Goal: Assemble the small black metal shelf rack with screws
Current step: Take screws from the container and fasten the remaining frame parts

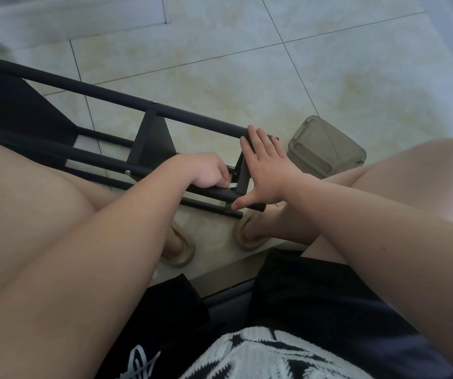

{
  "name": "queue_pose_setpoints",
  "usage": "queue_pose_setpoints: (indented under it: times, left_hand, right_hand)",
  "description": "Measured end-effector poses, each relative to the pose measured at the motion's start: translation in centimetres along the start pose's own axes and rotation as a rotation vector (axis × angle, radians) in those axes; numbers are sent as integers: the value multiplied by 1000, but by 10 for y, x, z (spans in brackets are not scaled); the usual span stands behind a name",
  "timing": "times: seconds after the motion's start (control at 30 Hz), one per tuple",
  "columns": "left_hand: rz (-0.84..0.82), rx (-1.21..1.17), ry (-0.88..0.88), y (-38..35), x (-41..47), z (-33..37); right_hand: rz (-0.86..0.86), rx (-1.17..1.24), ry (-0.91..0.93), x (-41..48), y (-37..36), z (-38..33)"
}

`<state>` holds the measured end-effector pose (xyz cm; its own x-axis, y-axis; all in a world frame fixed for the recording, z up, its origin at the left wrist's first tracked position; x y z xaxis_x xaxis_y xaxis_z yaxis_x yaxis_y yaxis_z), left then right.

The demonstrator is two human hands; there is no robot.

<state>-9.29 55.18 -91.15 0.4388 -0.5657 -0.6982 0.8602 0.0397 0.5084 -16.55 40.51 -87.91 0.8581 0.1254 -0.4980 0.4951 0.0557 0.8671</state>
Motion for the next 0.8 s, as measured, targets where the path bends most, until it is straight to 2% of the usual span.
queue_pose_setpoints:
  times: [0.33, 0.6, 0.8]
  left_hand:
    - [109, -38, 25, 8, -4, 8]
    - [215, -450, 61, -7, 6, 6]
    - [269, -503, 112, -14, 14, 7]
  right_hand:
    - [0, 14, 0, 0, 0, 0]
    - [2, 19, 2, 1, 0, 1]
    - [4, 20, 0, 1, 0, 1]
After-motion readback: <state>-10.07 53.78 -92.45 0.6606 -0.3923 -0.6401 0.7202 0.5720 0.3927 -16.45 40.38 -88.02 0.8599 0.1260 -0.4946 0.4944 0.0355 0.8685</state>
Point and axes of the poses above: each hand's wrist, its own x-axis towards the middle knuckle, its own y-axis out of the back of the hand, z = x × y, the point moved 2 cm from there along x, towards the middle knuckle
